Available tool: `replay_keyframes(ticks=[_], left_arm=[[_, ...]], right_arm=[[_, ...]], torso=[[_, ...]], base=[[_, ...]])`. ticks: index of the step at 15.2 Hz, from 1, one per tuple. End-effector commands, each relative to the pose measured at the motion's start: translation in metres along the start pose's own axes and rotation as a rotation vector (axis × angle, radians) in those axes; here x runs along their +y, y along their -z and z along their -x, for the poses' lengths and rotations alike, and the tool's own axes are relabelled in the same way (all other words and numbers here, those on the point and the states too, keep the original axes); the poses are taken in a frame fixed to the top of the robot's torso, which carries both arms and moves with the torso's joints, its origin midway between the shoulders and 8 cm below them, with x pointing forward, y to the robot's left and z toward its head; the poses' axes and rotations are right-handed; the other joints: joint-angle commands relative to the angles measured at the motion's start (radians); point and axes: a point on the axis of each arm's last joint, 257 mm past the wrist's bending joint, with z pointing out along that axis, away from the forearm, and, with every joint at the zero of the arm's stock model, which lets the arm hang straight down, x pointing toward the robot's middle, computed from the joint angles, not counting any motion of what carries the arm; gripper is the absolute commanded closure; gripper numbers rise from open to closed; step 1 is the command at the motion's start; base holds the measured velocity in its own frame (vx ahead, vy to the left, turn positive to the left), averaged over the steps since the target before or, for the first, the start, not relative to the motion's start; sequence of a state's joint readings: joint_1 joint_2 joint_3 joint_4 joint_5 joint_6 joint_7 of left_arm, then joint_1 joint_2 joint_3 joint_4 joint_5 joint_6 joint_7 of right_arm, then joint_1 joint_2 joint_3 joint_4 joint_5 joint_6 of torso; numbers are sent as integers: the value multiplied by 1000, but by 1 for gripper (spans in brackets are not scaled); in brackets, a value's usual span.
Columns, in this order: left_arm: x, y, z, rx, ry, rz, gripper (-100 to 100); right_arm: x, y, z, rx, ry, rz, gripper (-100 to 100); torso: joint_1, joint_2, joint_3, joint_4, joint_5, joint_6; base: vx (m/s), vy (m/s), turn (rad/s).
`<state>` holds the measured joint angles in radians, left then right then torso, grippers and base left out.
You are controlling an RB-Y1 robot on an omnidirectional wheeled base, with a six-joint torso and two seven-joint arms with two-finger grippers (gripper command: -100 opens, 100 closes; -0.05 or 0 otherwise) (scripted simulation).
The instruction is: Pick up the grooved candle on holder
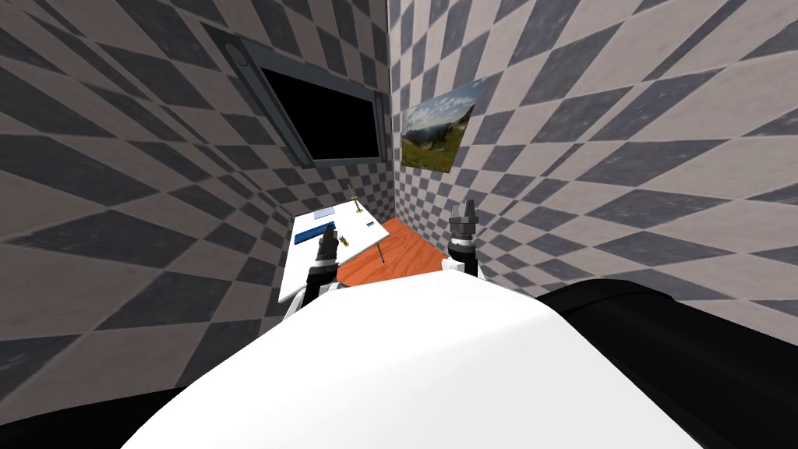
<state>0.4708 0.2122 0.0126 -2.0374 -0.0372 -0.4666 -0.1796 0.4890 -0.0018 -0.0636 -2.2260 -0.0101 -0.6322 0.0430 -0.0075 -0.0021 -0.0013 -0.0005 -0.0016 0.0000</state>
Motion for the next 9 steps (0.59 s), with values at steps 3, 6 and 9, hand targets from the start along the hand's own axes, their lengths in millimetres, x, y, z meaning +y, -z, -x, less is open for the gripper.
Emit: replay_keyframes(ticks=[3, 6, 9], left_arm=[[45, 5, 7, 24, -94, 87, -100], [60, 8, 9, 29, -117, 117, -100], [86, 14, 15, 36, -162, 172, -100]], right_arm=[[0, 0, 0, 0, 0, 0, 0], [0, 0, 0, 0, 0, 0, 0], [0, 0, 0, 0, 0, 0, 0]], torso=[[-1, 0, 0, 0, 0, 0], [-1, -1, 0, 0, 0, 0], [2, -1, 0, 0, 0, 0]], base=[[27, -119, 78], [30, -99, 50], [29, -67, 45]])
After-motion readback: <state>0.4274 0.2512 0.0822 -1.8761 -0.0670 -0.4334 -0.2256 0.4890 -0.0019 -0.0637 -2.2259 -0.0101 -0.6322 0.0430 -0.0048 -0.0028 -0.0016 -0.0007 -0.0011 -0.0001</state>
